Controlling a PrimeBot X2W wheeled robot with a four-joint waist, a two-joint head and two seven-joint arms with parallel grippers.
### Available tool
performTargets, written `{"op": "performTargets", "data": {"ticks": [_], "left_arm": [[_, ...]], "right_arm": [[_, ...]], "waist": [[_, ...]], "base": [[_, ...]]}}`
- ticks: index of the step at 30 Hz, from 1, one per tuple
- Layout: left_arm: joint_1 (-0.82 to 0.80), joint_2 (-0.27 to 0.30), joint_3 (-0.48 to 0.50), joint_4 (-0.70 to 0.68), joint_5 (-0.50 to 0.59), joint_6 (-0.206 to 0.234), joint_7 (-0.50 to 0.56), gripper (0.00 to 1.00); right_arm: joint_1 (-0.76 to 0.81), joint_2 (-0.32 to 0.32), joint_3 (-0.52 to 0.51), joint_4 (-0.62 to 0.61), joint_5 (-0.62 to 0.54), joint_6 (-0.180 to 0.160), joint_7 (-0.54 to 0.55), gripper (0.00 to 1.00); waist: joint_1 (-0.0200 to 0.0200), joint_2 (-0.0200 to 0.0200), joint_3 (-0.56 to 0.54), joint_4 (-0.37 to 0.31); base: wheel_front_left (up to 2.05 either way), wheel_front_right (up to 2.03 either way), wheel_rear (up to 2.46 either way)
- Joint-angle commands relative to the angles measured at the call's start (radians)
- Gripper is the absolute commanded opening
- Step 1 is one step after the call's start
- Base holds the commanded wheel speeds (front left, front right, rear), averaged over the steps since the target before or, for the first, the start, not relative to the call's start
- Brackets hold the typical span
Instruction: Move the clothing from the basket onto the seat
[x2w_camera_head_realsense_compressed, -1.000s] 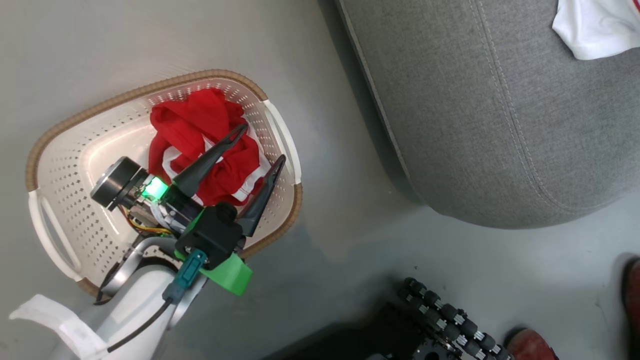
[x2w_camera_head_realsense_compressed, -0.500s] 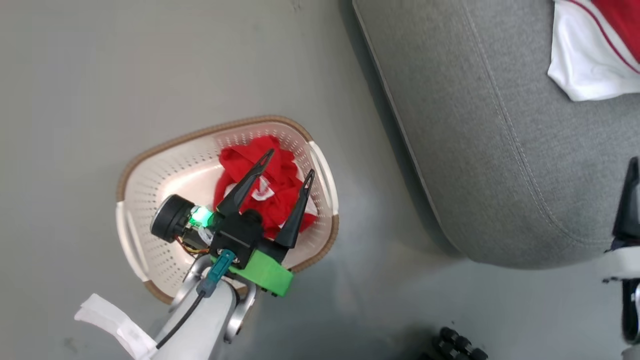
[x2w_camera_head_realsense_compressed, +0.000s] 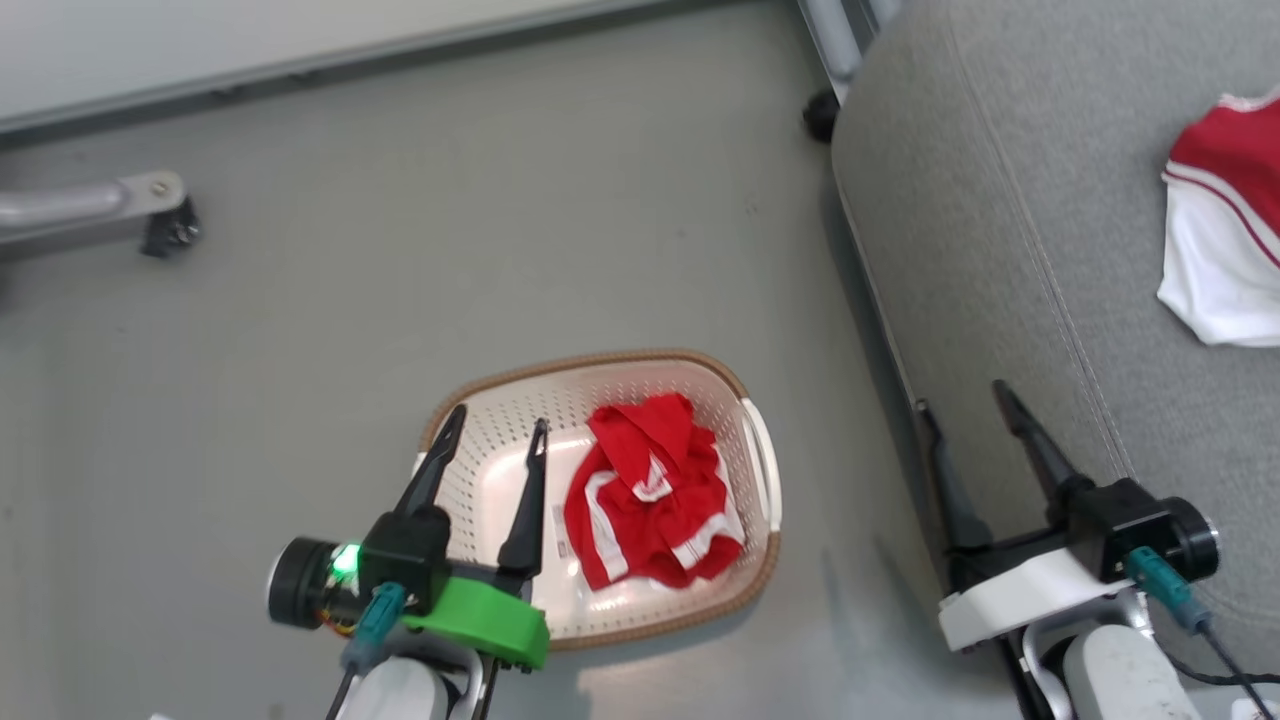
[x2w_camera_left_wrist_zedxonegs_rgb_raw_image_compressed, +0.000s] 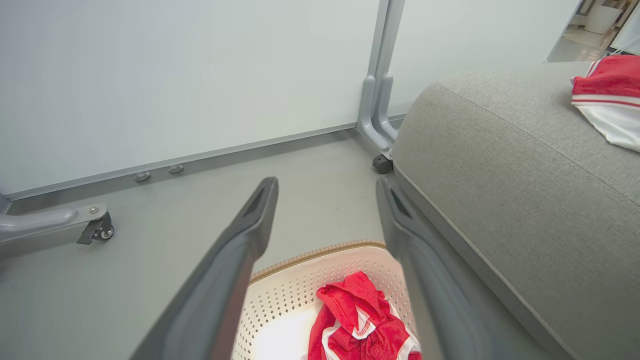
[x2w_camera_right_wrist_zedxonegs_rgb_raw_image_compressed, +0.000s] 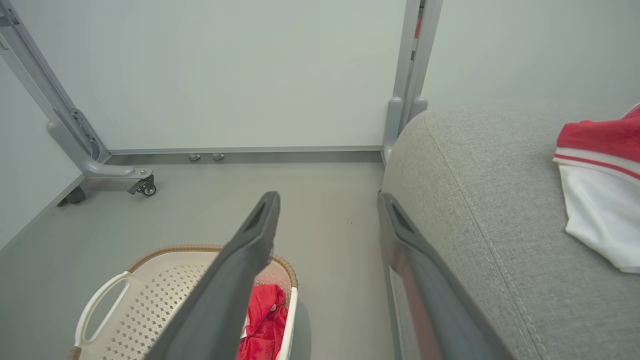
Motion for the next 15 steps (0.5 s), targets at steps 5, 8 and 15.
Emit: {"op": "performTargets", "data": {"ticks": [5, 8, 15], "left_arm": [[0.092, -0.013, 0.091, -0.089, 0.016, 0.033, -0.001, 1.0], [0.139, -0.015, 0.136, -0.168, 0.037, 0.047, -0.001, 1.0], [0.246, -0.017, 0.195, -0.287, 0.069, 0.03, -0.001, 1.0]], "right_arm": [[0.042, -0.005, 0.051, -0.038, 0.015, -0.001, 0.0, 1.0], [0.064, -0.005, 0.051, -0.075, 0.017, -0.001, 0.0, 1.0], [0.13, -0.005, 0.029, -0.136, 0.024, -0.001, 0.0, 1.0]], "waist": [[0.0, 0.007, -0.21, 0.143], [0.0, 0.007, -0.241, 0.141], [0.0, 0.007, -0.289, 0.115]], "base": [[0.0, 0.0, 0.0], [0.0, 0.0, 0.0], [0.0, 0.0, 0.0]]}}
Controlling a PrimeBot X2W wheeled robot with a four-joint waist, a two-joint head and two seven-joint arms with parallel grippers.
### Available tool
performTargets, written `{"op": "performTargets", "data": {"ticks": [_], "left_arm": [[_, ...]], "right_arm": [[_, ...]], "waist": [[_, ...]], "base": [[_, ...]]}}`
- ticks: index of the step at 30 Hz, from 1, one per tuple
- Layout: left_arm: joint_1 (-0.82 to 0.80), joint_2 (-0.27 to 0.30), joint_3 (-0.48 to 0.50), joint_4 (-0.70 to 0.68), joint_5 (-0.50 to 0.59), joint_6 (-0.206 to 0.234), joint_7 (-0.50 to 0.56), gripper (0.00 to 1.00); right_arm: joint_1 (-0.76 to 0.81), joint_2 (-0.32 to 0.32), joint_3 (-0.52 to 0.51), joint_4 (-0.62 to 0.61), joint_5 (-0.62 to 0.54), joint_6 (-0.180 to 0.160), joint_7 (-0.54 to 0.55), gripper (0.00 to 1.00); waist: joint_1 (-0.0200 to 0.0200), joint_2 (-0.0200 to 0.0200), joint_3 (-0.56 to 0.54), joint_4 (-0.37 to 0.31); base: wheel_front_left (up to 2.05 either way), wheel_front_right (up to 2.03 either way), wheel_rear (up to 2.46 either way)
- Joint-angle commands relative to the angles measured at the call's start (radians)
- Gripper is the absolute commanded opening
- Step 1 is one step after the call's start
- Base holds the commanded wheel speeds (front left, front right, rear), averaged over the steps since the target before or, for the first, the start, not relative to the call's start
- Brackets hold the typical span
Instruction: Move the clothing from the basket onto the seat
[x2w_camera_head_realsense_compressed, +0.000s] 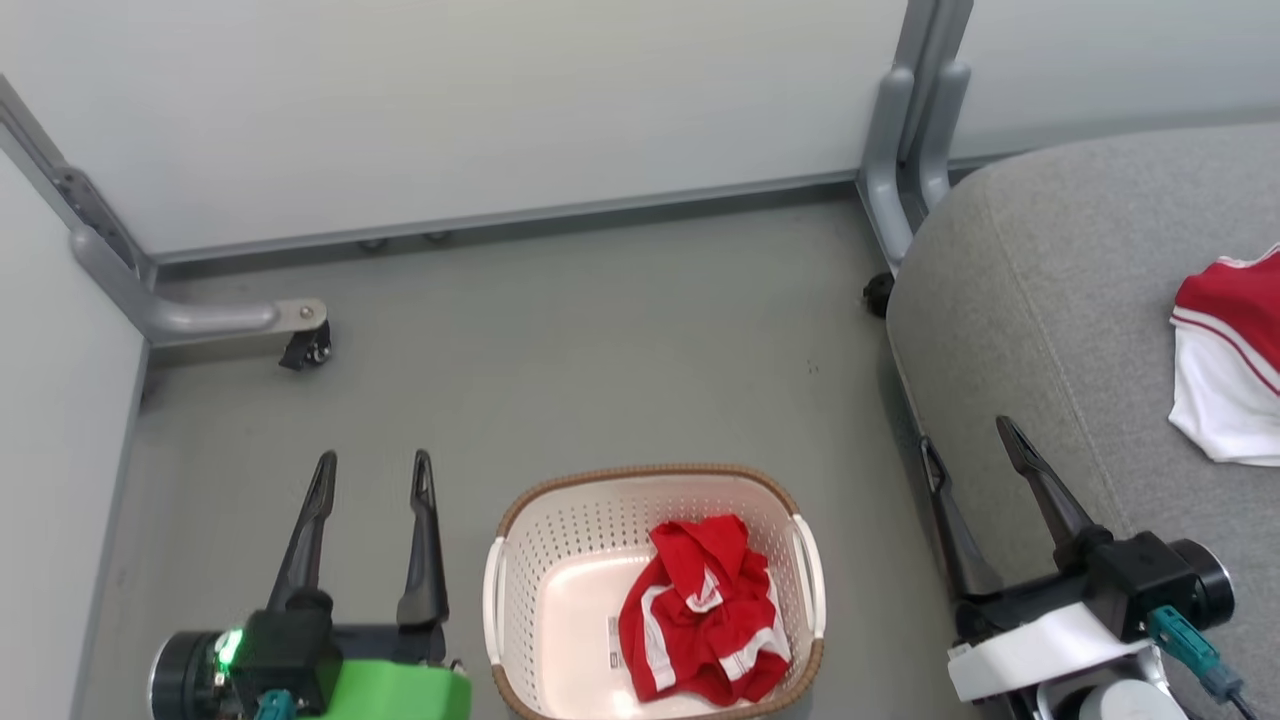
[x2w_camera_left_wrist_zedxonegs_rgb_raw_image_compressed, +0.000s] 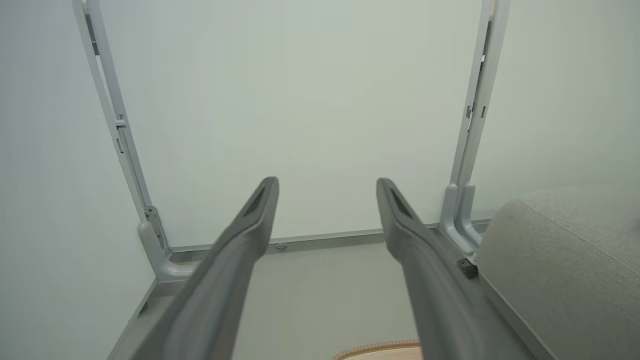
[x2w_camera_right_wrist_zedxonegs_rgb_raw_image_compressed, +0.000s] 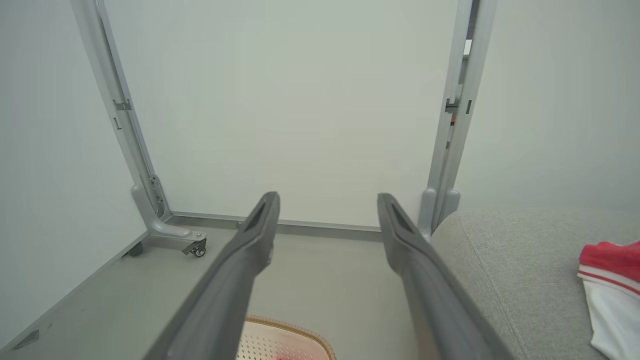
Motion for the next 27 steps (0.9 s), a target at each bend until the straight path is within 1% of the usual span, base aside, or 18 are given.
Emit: {"op": "performTargets", "data": {"ticks": [1, 10, 27], "left_arm": [[0.033, -0.001, 0.006, -0.001, 0.014, -0.008, 0.0, 1.0], [0.127, -0.001, 0.01, 0.014, 0.036, -0.025, 0.0, 1.0], [0.119, -0.001, -0.023, 0.034, 0.021, -0.012, 0.0, 1.0]], "right_arm": [[0.025, -0.004, -0.004, -0.008, 0.012, -0.001, 0.0, 1.0], [0.101, -0.004, -0.011, -0.011, 0.023, -0.001, 0.0, 1.0], [0.114, -0.004, -0.007, 0.0, 0.031, -0.001, 0.0, 1.0]], "waist": [[0.0001, 0.007, -0.046, 0.005], [0.0001, 0.007, -0.077, -0.015], [0.0001, 0.007, -0.089, -0.01]], "base": [[0.0, 0.0, 0.0], [0.0, 0.0, 0.0], [0.0, 0.0, 0.0]]}}
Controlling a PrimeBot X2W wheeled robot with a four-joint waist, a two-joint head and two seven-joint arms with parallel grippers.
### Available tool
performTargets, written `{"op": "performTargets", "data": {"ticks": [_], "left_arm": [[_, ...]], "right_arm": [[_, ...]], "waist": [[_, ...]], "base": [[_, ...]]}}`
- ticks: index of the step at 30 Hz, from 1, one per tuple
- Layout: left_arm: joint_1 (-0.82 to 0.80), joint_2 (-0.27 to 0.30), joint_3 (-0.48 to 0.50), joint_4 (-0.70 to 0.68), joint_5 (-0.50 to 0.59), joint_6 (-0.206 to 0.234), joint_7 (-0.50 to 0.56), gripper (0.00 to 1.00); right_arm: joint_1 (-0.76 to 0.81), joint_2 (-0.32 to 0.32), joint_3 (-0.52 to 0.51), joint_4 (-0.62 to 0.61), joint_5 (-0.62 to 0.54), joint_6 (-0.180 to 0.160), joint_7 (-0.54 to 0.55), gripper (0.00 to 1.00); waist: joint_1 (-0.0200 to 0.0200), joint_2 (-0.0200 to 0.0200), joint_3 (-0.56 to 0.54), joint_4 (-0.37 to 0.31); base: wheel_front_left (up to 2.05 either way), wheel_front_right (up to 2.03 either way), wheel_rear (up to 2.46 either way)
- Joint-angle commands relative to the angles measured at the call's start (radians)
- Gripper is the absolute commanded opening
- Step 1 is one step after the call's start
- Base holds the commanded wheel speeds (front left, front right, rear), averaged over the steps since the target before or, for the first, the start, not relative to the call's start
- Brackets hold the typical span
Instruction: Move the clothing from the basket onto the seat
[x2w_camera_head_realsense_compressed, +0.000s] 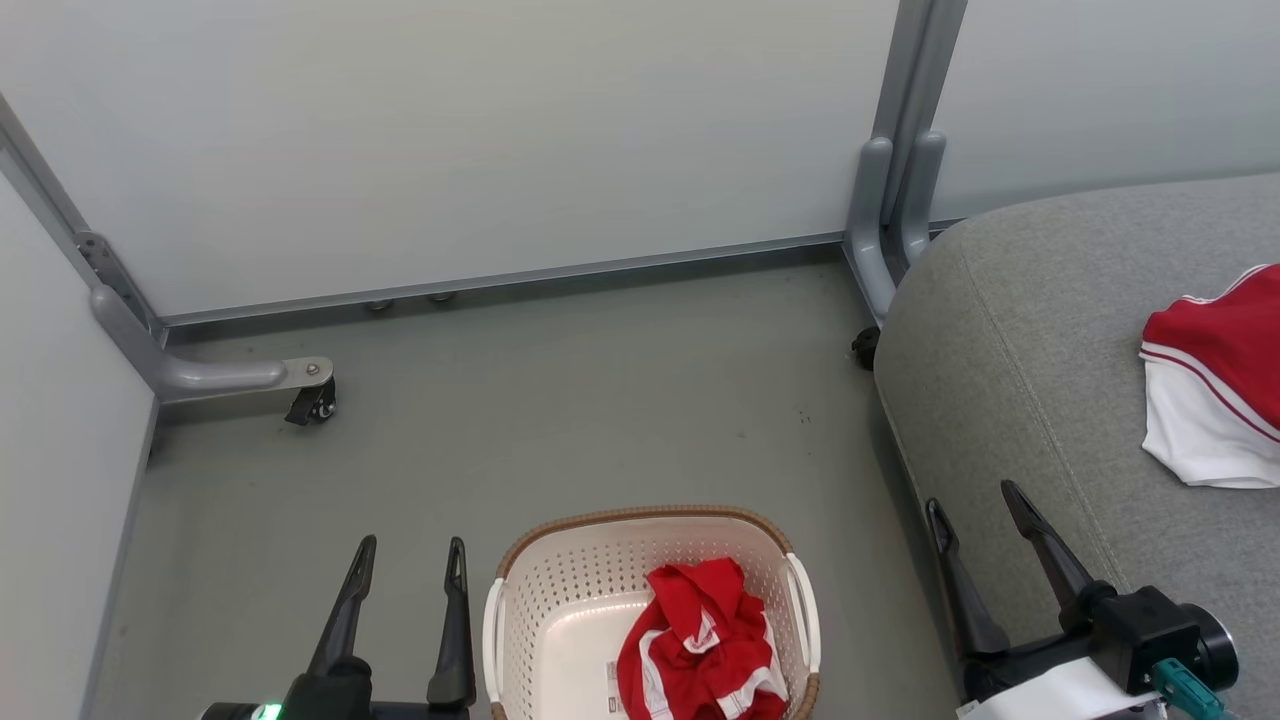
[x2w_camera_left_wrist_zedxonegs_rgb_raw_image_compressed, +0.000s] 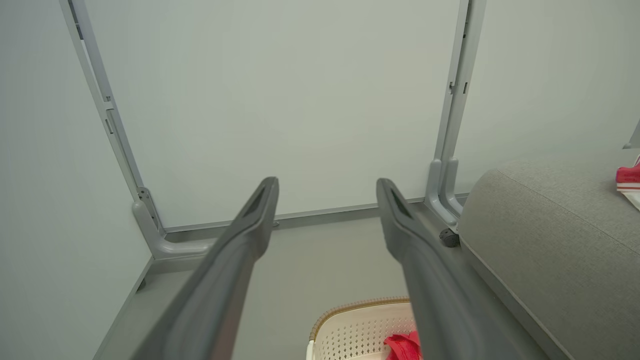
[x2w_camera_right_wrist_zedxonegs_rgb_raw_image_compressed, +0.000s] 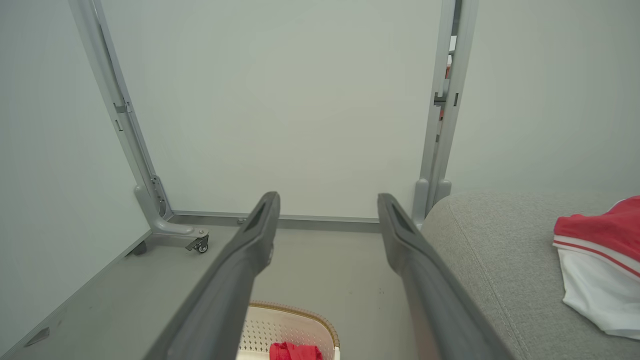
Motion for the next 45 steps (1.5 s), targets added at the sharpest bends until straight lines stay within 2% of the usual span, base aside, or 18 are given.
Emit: {"op": "performTargets", "data": {"ticks": [1, 19, 26, 33, 40, 45], "left_arm": [[0.001, 0.0, -0.002, 0.003, -0.004, 0.004, 0.0, 1.0], [0.006, 0.0, -0.004, -0.005, -0.001, 0.004, 0.0, 1.0], [-0.024, 0.0, -0.018, -0.007, -0.006, -0.004, 0.0, 1.0], [-0.113, 0.0, -0.028, -0.001, -0.008, -0.026, 0.0, 1.0], [-0.281, 0.0, -0.031, 0.042, 0.026, -0.077, -0.001, 1.0], [-0.408, 0.021, -0.019, 0.094, 0.058, -0.112, 0.0, 1.0]], "right_arm": [[0.013, -0.004, -0.004, 0.002, 0.006, -0.001, 0.0, 1.0], [0.017, -0.004, 0.003, 0.003, 0.008, -0.001, 0.0, 1.0], [-0.01, -0.004, -0.001, -0.006, 0.008, -0.001, 0.0, 1.0], [-0.089, -0.004, -0.001, -0.031, -0.009, -0.001, 0.0, 1.0], [-0.229, -0.017, -0.005, -0.075, -0.023, -0.001, 0.0, 1.0], [-0.321, -0.032, -0.002, -0.092, -0.037, -0.001, 0.0, 1.0]], "waist": [[0.0001, 0.007, 0.0, 0.001], [0.0001, 0.007, 0.012, 0.003], [0.0001, 0.007, 0.057, -0.006], [0.0001, 0.007, 0.233, -0.021], [0.0001, 0.007, 0.493, -0.041], [0.0001, 0.007, 0.639, -0.063]], "base": [[0.0, 0.0, 0.0], [0.0, 0.0, 0.0], [0.0, 0.0, 0.0], [0.0, 0.0, 0.0], [0.0, 0.0, 0.0], [0.0, 0.0, 0.0]]}}
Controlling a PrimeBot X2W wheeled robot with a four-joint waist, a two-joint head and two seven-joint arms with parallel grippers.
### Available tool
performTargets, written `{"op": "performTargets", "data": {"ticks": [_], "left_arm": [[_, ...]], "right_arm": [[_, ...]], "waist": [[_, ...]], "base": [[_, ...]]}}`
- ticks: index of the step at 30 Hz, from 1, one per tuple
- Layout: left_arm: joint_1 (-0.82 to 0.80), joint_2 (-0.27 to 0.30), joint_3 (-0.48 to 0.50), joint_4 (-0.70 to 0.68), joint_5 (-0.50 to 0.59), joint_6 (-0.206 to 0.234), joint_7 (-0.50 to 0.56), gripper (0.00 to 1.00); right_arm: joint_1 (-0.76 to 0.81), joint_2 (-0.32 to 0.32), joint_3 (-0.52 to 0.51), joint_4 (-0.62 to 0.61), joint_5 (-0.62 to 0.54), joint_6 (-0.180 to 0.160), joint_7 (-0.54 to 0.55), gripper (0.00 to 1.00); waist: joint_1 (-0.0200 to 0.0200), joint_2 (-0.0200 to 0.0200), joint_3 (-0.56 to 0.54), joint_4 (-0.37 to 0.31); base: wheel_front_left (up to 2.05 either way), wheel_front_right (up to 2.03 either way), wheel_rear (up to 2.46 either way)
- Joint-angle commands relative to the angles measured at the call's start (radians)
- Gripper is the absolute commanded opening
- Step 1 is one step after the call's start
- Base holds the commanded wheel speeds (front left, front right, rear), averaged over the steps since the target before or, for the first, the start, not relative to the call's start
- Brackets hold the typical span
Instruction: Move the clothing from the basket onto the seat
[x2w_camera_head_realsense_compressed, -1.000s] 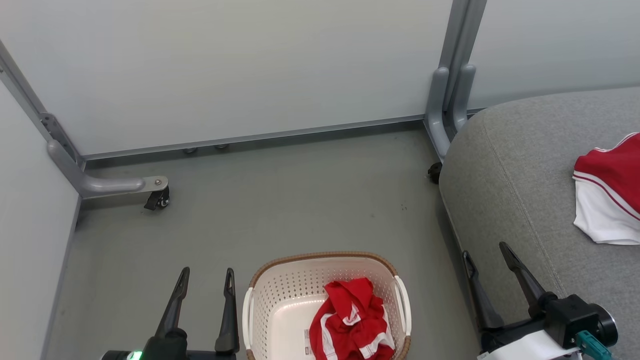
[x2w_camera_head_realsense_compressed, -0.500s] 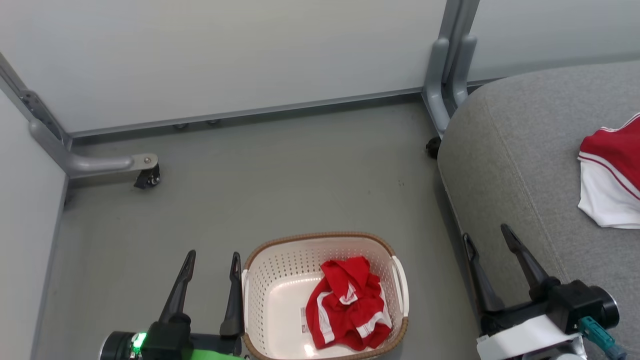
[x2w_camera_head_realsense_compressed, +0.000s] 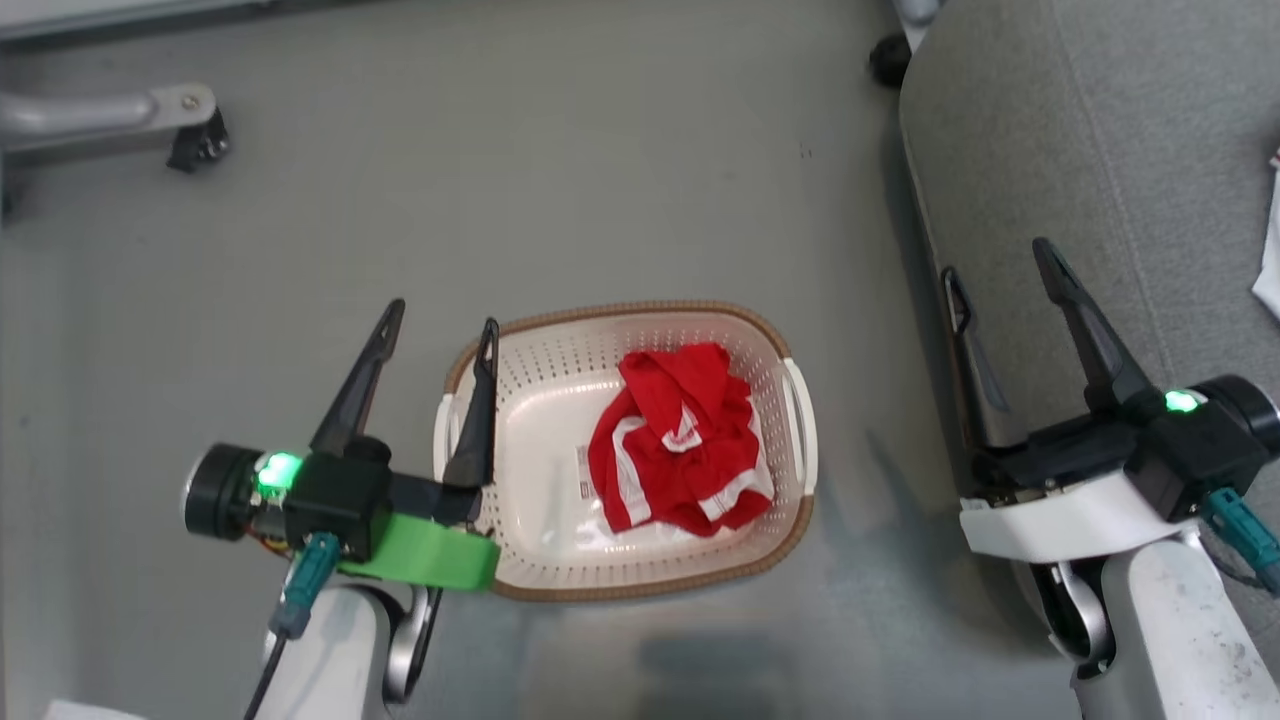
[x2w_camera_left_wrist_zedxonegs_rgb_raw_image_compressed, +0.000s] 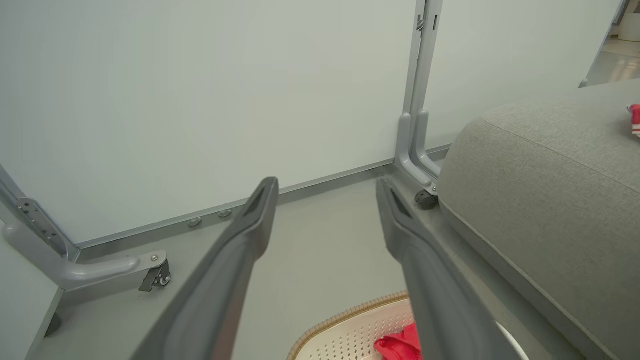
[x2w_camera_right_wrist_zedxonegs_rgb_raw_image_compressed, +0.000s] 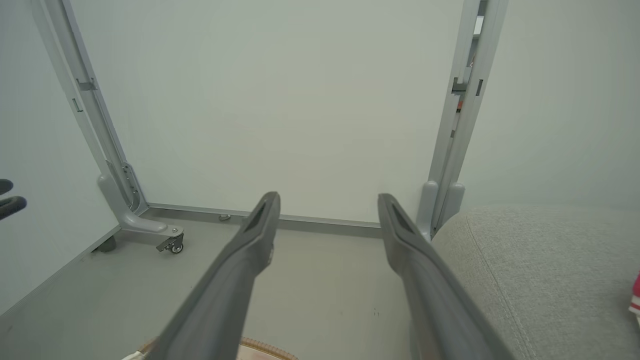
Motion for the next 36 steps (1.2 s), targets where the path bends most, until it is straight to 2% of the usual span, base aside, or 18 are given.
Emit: {"op": "performTargets", "data": {"ticks": [1, 12, 18, 21, 24, 28, 36], "left_arm": [[-0.059, 0.015, 0.008, 0.013, 0.015, -0.009, -0.001, 1.0], [-0.343, 0.086, -0.059, 0.171, 0.049, -0.055, -0.001, 1.0], [-0.453, 0.113, -0.145, 0.344, 0.045, -0.067, 0.0, 1.0], [-0.511, 0.104, -0.197, 0.437, 0.03, -0.068, -0.001, 1.0], [-0.571, 0.093, -0.29, 0.537, -0.008, -0.069, 0.002, 1.0], [-0.659, 0.089, -0.364, 0.667, -0.077, -0.068, 0.016, 1.0], [-0.804, 0.075, -0.423, 0.89, -0.196, -0.068, 0.075, 1.0]], "right_arm": [[-0.038, -0.007, -0.004, -0.008, -0.006, -0.001, 0.0, 1.0], [-0.218, -0.046, 0.011, -0.059, -0.016, -0.001, 0.0, 1.0], [-0.284, -0.033, 0.028, -0.065, -0.018, -0.001, 0.0, 1.0], [-0.299, -0.025, 0.037, -0.069, -0.021, -0.001, 0.0, 1.0], [-0.294, -0.019, 0.038, -0.071, -0.025, -0.001, 0.0, 1.0], [-0.295, -0.014, 0.046, -0.072, -0.032, -0.001, 0.0, 1.0], [-0.315, -0.011, 0.059, -0.093, -0.041, -0.001, 0.0, 1.0]], "waist": [[0.0, 0.007, 0.247, -0.043], [0.0, 0.007, 0.495, -0.115], [0.0, 0.007, 0.559, -0.156], [0.0, 0.007, 0.573, -0.172], [0.0, 0.007, 0.585, -0.181], [0.0, 0.007, 0.602, -0.198], [0.0, 0.007, 0.643, -0.224]], "base": [[0.0, 0.0, 0.0], [0.0, 0.0, 0.0], [0.0, 0.0, 0.0], [0.0, 0.0, 0.0], [0.0, 0.0, 0.0], [0.0, 0.0, 0.0], [0.0, 0.0, 0.0]]}}
